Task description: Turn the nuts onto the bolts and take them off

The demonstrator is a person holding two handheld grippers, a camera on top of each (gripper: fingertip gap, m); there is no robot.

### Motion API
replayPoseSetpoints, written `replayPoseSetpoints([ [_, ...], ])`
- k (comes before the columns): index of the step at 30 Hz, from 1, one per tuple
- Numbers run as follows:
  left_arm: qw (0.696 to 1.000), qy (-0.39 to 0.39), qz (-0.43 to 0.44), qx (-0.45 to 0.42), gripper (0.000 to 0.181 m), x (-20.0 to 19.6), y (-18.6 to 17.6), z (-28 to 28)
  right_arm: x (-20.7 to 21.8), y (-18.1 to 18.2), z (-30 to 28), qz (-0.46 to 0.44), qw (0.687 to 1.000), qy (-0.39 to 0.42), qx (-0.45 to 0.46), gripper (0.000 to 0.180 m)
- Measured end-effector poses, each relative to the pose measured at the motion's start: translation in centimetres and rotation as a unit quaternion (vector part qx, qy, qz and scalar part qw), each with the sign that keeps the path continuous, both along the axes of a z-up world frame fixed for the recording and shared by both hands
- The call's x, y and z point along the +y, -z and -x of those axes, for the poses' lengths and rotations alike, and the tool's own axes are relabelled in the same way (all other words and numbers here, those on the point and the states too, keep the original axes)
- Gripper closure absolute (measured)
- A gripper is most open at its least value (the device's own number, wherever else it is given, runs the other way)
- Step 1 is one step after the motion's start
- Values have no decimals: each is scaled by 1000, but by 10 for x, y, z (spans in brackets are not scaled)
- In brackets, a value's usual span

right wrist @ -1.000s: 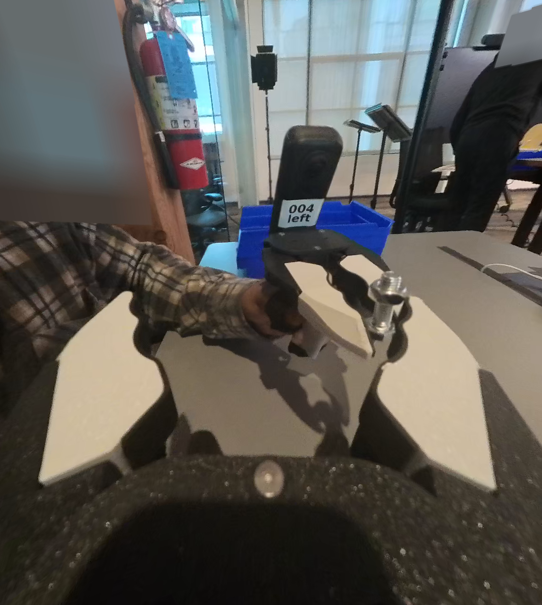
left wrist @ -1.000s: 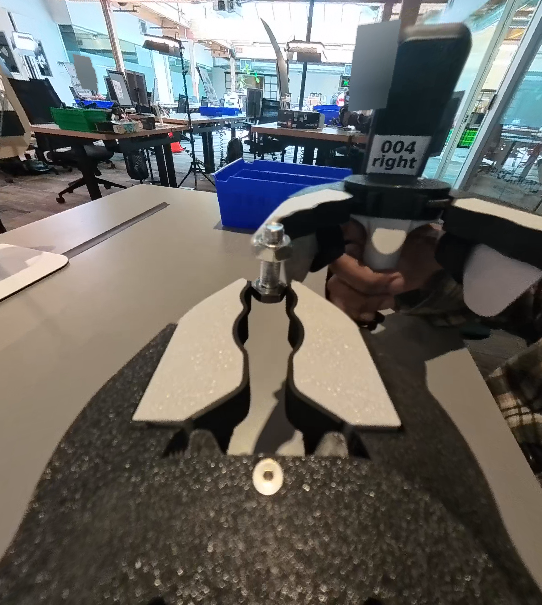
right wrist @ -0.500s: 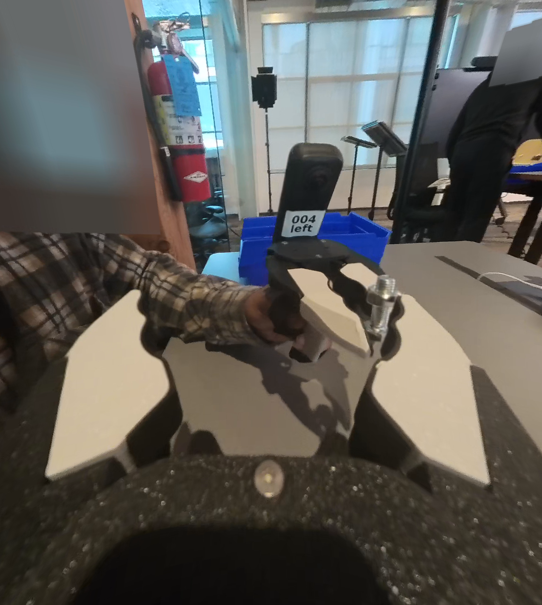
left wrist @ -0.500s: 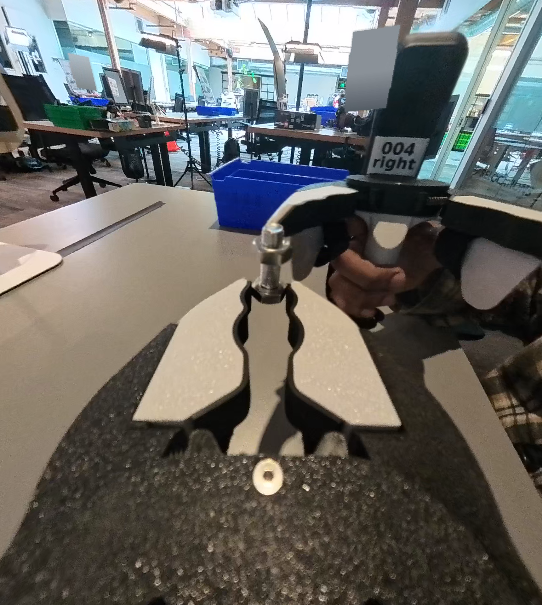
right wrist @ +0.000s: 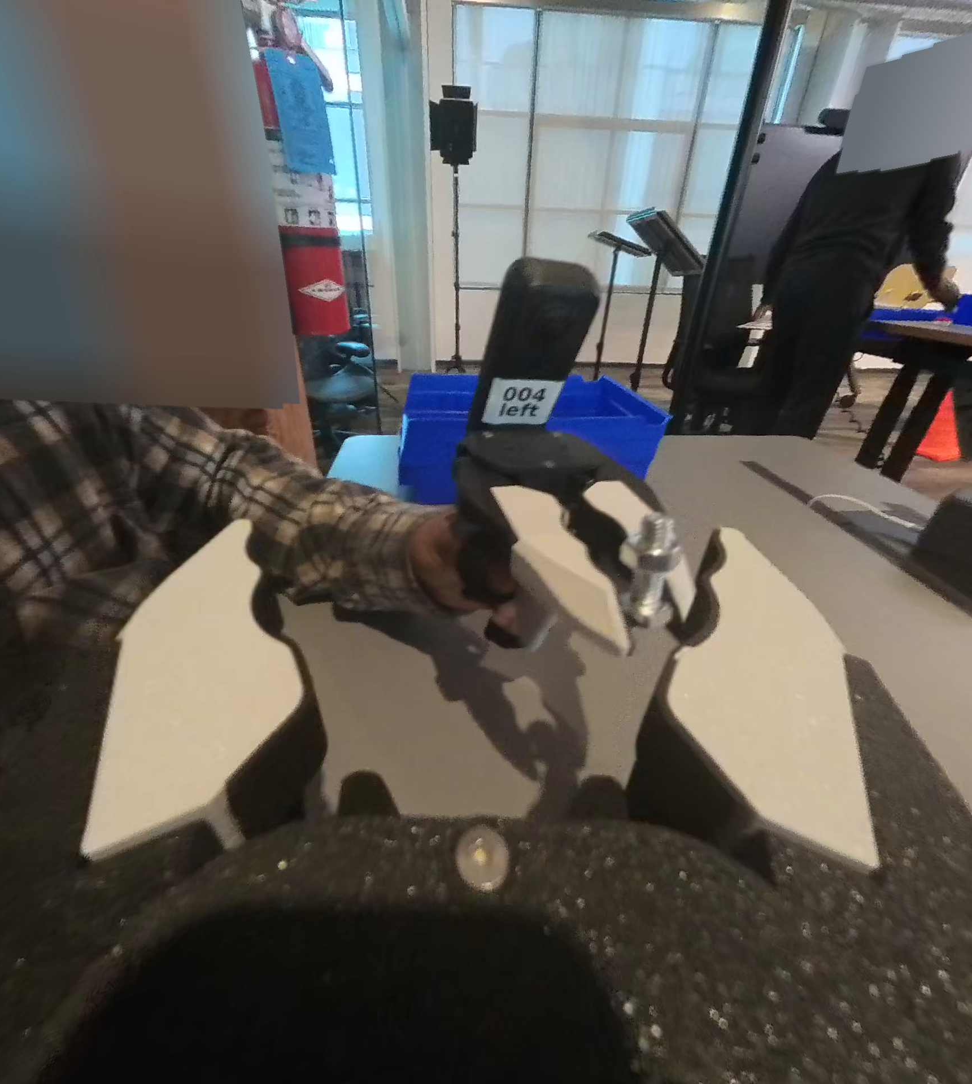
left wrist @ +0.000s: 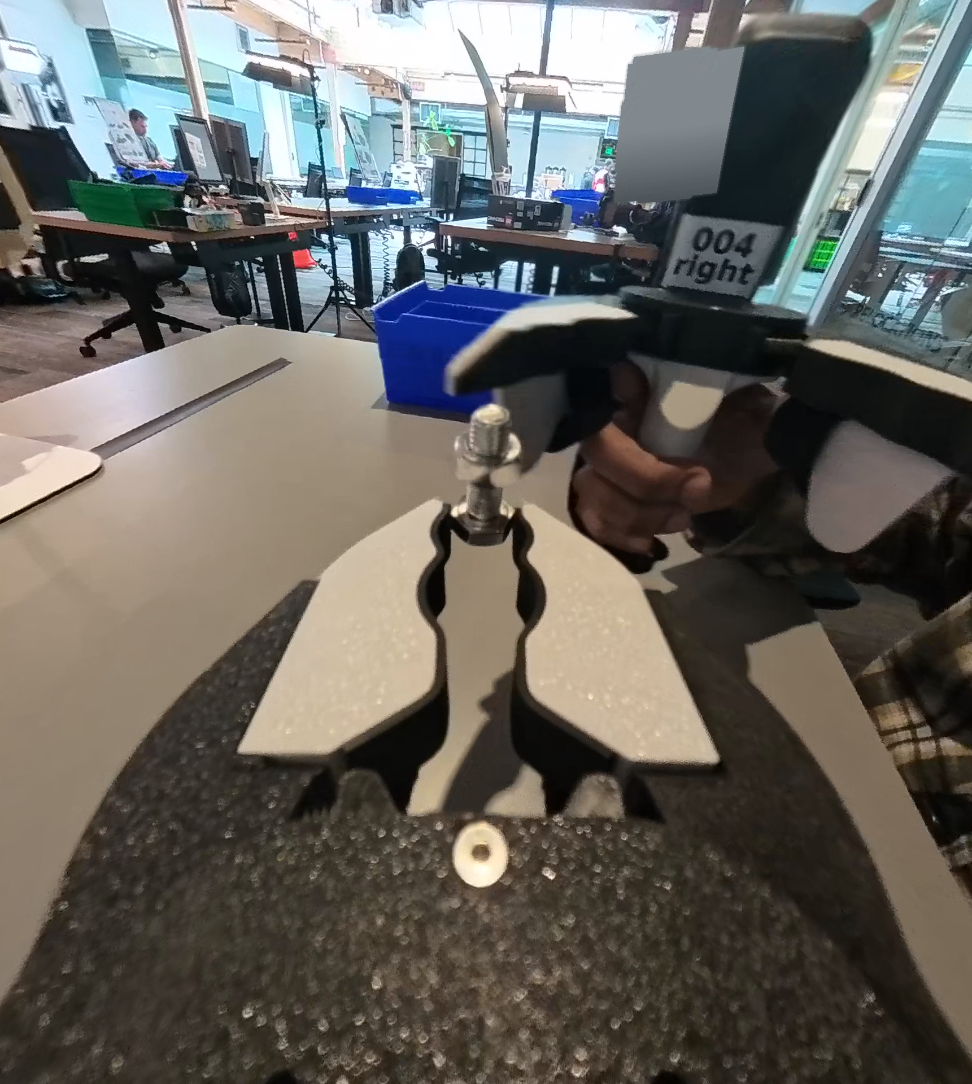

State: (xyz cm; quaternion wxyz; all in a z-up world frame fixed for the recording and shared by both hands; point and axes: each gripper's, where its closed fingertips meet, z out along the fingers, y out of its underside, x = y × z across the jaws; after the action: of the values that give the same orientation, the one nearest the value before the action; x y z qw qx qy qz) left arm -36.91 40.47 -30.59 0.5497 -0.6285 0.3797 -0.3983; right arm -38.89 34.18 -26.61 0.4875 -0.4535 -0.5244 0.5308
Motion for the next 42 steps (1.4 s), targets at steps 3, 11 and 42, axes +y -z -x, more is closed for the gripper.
replayPoseSetpoints([
  [3, 1000, 4, -6, 0, 162, -3, -2, -4, 5, -1, 14, 9, 1000, -24, 0, 46],
  [11, 1000, -1, 16, 5, 162, 3, 5, 0, -5, 13, -9, 10, 1000, 0, -14, 49],
  [42, 1000, 11, 24, 14, 162, -2, 8, -5, 9, -10, -10, -19, 999, 23, -17, 73],
])
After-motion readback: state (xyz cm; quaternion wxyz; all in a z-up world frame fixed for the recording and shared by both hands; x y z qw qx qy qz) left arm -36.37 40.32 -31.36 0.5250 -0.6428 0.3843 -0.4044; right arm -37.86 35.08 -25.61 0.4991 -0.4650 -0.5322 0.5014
